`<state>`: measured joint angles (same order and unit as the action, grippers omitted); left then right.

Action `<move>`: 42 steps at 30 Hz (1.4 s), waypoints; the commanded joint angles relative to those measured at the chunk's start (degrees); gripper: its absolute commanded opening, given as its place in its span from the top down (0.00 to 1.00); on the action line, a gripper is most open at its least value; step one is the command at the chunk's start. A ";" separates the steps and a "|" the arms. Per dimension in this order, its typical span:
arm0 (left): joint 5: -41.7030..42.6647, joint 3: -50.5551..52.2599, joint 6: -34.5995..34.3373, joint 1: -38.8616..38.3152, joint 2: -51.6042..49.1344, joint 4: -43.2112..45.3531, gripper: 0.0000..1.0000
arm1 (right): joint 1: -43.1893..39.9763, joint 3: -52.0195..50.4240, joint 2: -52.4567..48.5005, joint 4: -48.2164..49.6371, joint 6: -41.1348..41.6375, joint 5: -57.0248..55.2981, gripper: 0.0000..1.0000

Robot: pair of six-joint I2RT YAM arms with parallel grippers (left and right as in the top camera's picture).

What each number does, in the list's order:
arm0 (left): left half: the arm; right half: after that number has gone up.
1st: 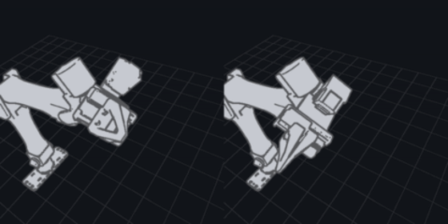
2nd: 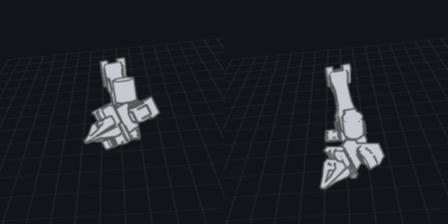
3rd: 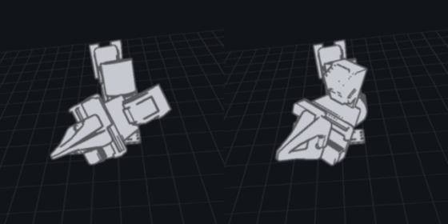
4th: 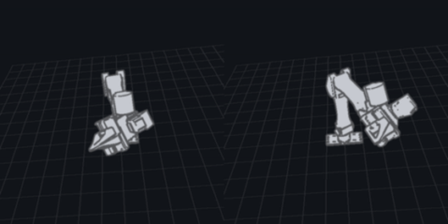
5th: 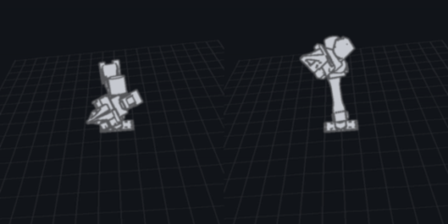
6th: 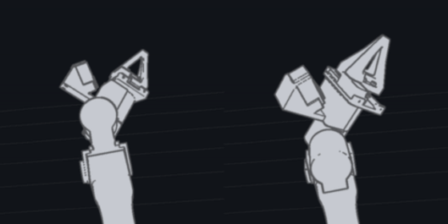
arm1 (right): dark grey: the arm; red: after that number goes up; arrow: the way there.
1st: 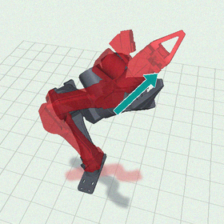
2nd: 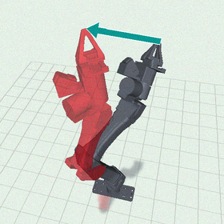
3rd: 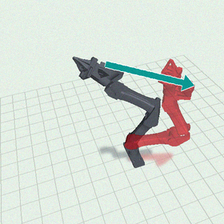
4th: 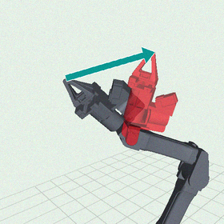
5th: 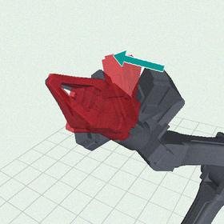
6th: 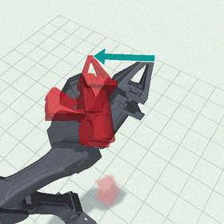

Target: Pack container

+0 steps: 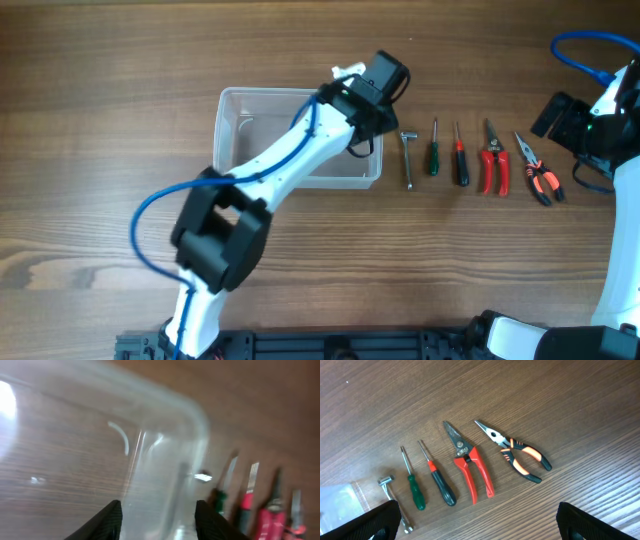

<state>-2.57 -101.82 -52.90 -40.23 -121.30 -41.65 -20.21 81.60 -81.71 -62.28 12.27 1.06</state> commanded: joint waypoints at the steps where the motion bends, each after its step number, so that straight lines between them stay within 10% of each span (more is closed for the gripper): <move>1: -6.58 -0.31 2.71 1.62 8.66 -0.17 0.46 | -0.13 1.16 -0.48 0.35 -0.11 0.46 0.00; 10: -21.14 -0.31 12.74 7.37 19.10 -5.86 0.00 | -0.13 1.16 -0.48 4.72 -0.28 0.20 0.00; 21: -21.92 -0.31 17.16 30.95 23.52 -13.92 0.00 | -0.13 1.14 -5.84 12.31 -23.47 -9.20 0.24; 42: -21.94 -0.31 17.14 45.27 23.43 -15.45 0.00 | -0.13 -2.89 -25.70 -0.33 -26.62 -9.42 0.24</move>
<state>-23.77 -101.84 -36.69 4.95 -99.20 -57.01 -20.21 80.55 -105.56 -63.59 -11.66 -7.99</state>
